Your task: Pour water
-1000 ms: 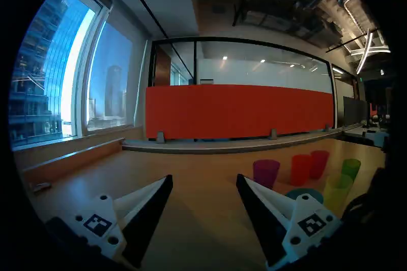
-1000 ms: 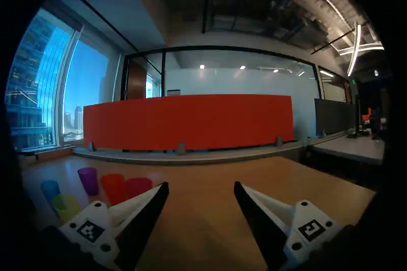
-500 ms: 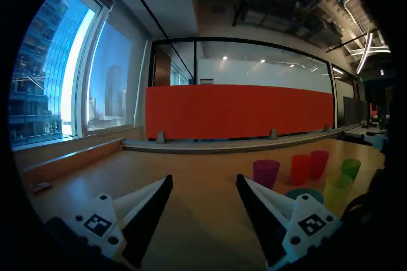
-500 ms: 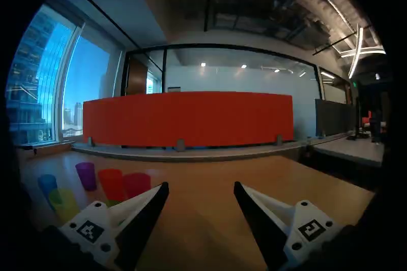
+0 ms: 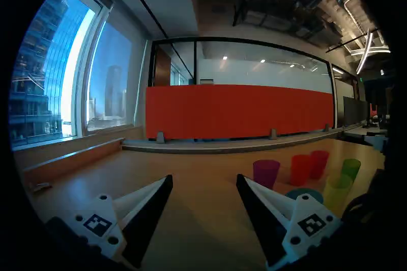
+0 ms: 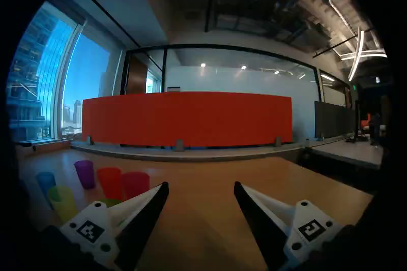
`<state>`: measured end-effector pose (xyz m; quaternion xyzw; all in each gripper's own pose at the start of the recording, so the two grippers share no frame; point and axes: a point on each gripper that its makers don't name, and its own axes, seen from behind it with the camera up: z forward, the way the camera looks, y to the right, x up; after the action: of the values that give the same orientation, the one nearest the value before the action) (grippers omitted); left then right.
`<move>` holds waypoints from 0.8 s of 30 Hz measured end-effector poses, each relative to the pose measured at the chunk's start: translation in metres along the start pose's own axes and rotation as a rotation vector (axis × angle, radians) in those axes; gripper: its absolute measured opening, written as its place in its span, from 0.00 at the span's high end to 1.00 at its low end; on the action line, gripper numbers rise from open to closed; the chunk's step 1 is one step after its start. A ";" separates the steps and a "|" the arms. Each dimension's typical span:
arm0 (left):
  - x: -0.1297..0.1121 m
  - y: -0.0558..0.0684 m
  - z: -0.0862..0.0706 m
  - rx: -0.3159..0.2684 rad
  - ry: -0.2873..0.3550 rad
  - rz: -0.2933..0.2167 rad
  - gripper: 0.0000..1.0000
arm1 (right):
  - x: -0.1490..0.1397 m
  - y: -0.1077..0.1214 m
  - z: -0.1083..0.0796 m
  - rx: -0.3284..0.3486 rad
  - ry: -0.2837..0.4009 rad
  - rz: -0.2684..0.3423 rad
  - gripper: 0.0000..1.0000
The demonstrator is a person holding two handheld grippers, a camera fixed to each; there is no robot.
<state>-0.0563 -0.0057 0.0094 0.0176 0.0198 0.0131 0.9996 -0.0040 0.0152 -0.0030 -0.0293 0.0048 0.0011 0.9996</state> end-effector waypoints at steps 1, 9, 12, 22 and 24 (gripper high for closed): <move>0.000 0.000 0.000 0.000 0.000 0.000 0.07 | 0.000 0.000 0.000 0.001 0.000 0.000 0.01; 0.000 0.001 0.001 0.000 0.000 0.000 0.07 | 0.000 -0.003 -0.002 0.013 -0.001 0.000 0.01; 0.001 0.001 0.001 0.000 0.000 0.000 0.07 | 0.000 -0.003 -0.002 0.012 -0.003 0.001 0.01; 0.001 0.001 0.001 0.000 0.000 0.000 0.07 | 0.000 -0.003 -0.001 0.012 -0.003 0.001 0.01; 0.001 0.001 0.001 0.000 0.000 0.000 0.07 | 0.001 -0.003 -0.001 0.012 -0.003 0.001 0.01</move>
<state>-0.0556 -0.0046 0.0102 0.0175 0.0197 0.0131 0.9996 -0.0034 0.0119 -0.0037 -0.0233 0.0033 0.0014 0.9997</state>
